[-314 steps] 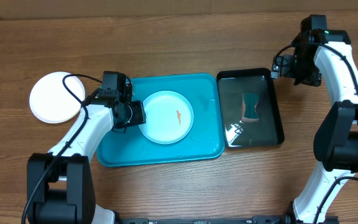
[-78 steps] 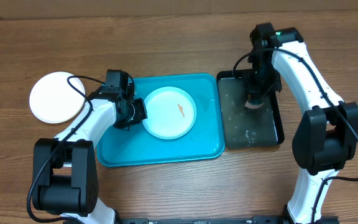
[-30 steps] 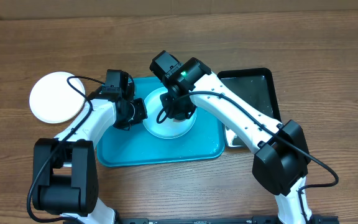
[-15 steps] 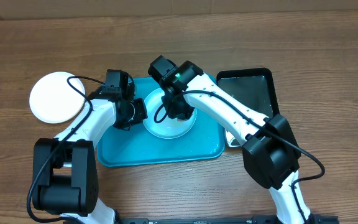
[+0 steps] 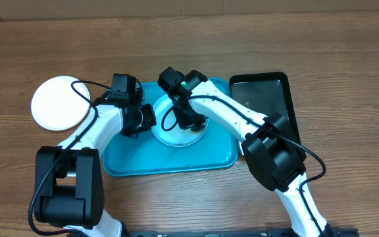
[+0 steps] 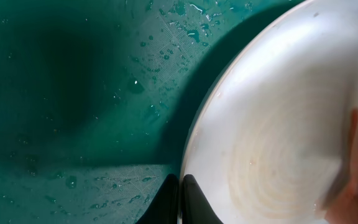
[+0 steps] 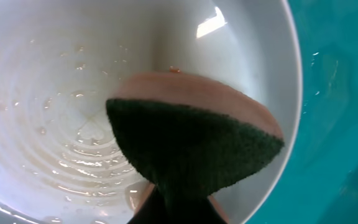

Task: Clean dirty plates on tray and stack at the side
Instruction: 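Scrub the white plate with the sponge in the right gripper, then return the sponge to the water tray, release it, and raise the right arm, then lift the white plate off the teal tray with the left gripper, then tilt the white plate over the black water tray with the left gripper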

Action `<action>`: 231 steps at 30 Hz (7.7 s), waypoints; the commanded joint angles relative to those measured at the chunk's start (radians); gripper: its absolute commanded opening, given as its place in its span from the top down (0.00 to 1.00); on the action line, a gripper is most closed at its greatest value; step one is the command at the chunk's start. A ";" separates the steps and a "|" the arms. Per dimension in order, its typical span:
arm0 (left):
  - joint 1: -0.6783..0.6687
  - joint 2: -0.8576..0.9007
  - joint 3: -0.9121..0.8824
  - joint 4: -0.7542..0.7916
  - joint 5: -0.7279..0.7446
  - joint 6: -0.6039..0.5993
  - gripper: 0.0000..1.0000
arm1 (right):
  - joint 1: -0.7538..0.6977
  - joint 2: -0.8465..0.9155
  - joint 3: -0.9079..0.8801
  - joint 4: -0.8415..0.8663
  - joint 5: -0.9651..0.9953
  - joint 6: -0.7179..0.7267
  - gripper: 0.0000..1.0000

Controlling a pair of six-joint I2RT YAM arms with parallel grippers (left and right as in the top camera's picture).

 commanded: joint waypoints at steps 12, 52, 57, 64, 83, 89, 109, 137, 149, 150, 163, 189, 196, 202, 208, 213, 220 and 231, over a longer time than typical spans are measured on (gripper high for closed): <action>-0.005 -0.029 0.022 0.001 0.013 -0.010 0.94 | -0.015 0.001 -0.003 0.003 0.011 -0.001 0.96; -0.005 -0.029 0.022 0.008 0.035 -0.010 0.96 | -0.036 0.001 -0.162 0.236 -0.430 -0.001 0.96; -0.005 -0.029 0.022 0.008 0.035 -0.010 0.96 | -0.039 0.000 -0.152 0.268 -0.566 -0.028 0.96; -0.005 -0.029 0.022 0.008 0.034 -0.010 0.96 | -0.108 -0.041 -0.014 0.174 -0.690 -0.146 0.96; -0.005 -0.029 0.022 0.008 0.035 -0.010 0.95 | -0.457 -0.140 0.077 -0.343 -0.080 -0.159 0.96; -0.005 -0.029 0.022 0.007 0.035 -0.010 0.95 | -0.500 -0.140 -0.012 -0.297 -0.038 -0.159 0.96; -0.005 -0.029 0.022 0.005 0.035 -0.010 0.88 | -0.542 -0.140 -0.080 -0.101 -0.039 -0.160 0.23; -0.005 -0.026 -0.020 -0.007 -0.003 -0.010 0.86 | -1.028 -0.140 0.048 -0.032 -0.031 -0.156 0.00; -0.005 -0.022 -0.064 0.006 -0.048 -0.044 0.96 | -1.030 -0.140 0.048 -0.023 -0.031 -0.156 0.00; -0.005 -0.022 -0.064 0.008 -0.048 -0.043 0.96 | -1.030 -0.140 0.048 -0.023 -0.031 -0.156 0.00; -0.005 -0.023 0.125 -0.153 -0.069 -0.026 0.96 | -1.030 -0.140 0.048 -0.023 -0.031 -0.156 0.00; -0.594 -0.022 0.557 -0.038 -0.649 -0.027 0.96 | -1.030 -0.140 0.048 -0.023 -0.031 -0.156 0.00; -0.816 -0.022 0.557 0.026 -1.066 0.205 0.96 | -1.030 -0.140 0.048 -0.023 -0.031 -0.156 0.00; -0.980 -0.022 0.557 0.190 -1.434 0.467 0.96 | -1.030 -0.140 0.048 -0.023 -0.031 -0.156 0.00; -1.081 -0.022 0.557 0.426 -1.598 0.763 0.96 | -1.030 -0.140 0.048 -0.023 -0.031 -0.156 0.00; -1.122 -0.022 0.557 0.586 -1.597 0.911 0.96 | -1.030 -0.140 0.048 -0.023 -0.031 -0.156 0.00; -1.122 -0.022 0.557 0.598 -1.596 0.844 0.96 | -1.030 -0.140 0.048 -0.023 -0.031 -0.156 0.00; -1.101 -0.022 0.554 0.358 -1.526 0.478 0.96 | -1.030 -0.140 0.048 -0.023 -0.031 -0.156 0.00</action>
